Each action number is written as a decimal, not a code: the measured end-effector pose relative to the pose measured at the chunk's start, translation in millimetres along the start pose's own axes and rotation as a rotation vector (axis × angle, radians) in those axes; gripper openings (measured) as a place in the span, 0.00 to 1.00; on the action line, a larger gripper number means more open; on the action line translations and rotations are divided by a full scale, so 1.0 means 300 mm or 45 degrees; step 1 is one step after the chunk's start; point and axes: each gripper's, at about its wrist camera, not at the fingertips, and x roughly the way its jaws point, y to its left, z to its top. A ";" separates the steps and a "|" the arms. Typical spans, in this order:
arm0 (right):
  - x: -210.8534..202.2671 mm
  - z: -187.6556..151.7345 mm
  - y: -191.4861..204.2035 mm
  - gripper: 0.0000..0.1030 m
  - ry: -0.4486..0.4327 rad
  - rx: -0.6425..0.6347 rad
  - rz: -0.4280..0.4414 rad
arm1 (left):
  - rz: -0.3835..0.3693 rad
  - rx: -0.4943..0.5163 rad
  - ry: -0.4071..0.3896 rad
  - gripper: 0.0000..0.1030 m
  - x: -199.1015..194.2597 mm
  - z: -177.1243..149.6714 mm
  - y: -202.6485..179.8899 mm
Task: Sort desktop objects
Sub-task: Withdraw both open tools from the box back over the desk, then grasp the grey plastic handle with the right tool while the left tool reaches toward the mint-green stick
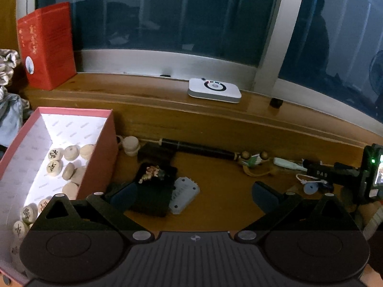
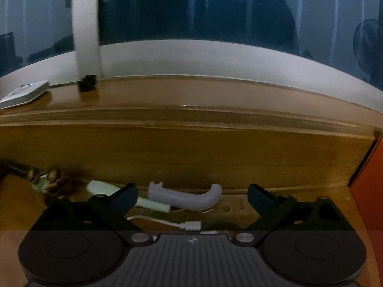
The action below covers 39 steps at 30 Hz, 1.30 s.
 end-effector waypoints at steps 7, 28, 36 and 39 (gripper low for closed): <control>0.030 -0.018 -0.011 0.91 0.013 0.017 0.017 | -0.042 0.042 0.021 1.00 0.054 0.017 -0.014; -0.003 -0.056 -0.066 0.73 -0.011 0.055 0.046 | -0.087 0.062 0.060 1.00 0.113 0.028 -0.037; -0.111 -0.042 -0.123 0.73 -0.046 0.113 0.057 | -0.145 0.117 0.062 1.00 0.121 0.029 -0.094; -0.212 -0.057 -0.157 0.73 -0.056 0.125 0.044 | -0.192 0.157 0.061 1.00 0.133 0.029 -0.140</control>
